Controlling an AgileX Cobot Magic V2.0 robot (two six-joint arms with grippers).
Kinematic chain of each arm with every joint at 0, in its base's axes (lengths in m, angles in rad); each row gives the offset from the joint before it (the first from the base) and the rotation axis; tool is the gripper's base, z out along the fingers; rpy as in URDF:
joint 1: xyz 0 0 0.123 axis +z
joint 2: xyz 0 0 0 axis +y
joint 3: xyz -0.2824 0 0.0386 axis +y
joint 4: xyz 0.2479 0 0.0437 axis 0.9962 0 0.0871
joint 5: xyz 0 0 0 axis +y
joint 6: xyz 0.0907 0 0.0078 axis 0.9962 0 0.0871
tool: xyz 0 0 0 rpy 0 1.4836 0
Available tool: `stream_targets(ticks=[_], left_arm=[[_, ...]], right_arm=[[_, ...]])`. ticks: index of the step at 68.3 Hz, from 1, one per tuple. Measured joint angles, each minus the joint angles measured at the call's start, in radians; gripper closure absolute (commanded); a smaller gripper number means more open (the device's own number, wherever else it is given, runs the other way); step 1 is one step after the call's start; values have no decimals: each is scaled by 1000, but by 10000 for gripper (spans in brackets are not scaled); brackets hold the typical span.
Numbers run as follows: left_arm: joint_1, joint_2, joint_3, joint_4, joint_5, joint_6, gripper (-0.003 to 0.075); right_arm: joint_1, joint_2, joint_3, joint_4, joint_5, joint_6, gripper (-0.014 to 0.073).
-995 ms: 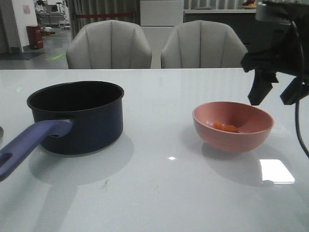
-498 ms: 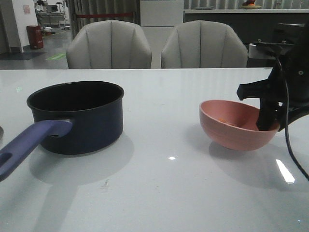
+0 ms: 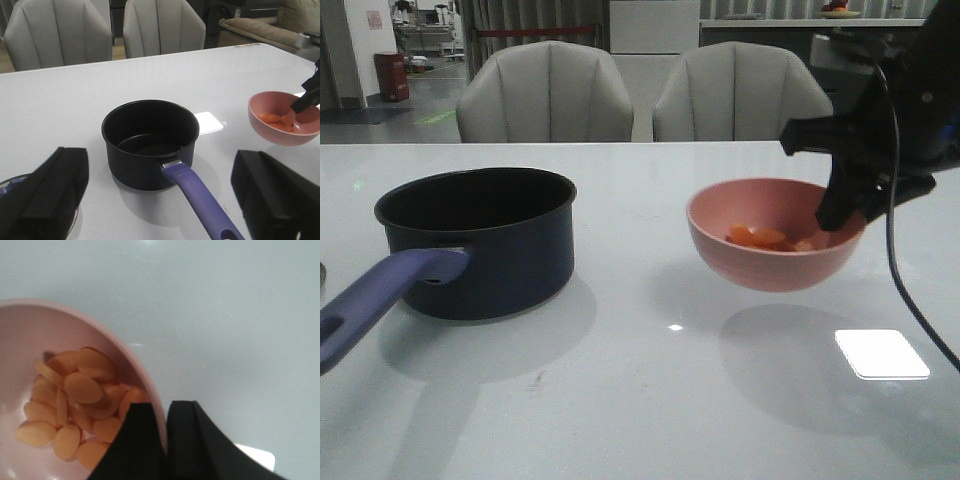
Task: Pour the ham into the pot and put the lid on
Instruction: 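Lower the right gripper to the pink bowl rim and grasp it, then lift the pink bowl and carry it over the saucepan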
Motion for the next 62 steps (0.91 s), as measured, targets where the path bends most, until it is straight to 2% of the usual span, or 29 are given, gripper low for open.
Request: stream_targets(ticks=[16, 27, 40, 49, 62], left_arm=[[0, 0, 0, 0, 0, 0, 117], [0, 0, 0, 0, 0, 0, 116], [0, 0, 0, 0, 0, 0, 116], [0, 0, 0, 0, 0, 0, 116], [0, 0, 0, 0, 0, 0, 117]], right_arm=[[152, -44, -80, 42, 21, -20, 454], [263, 37, -291, 48, 84, -22, 453], [321, 167, -490, 50, 96, -22, 453], [347, 232, -554, 27, 17, -22, 453], [390, 267, -562, -160, -202, -22, 453]])
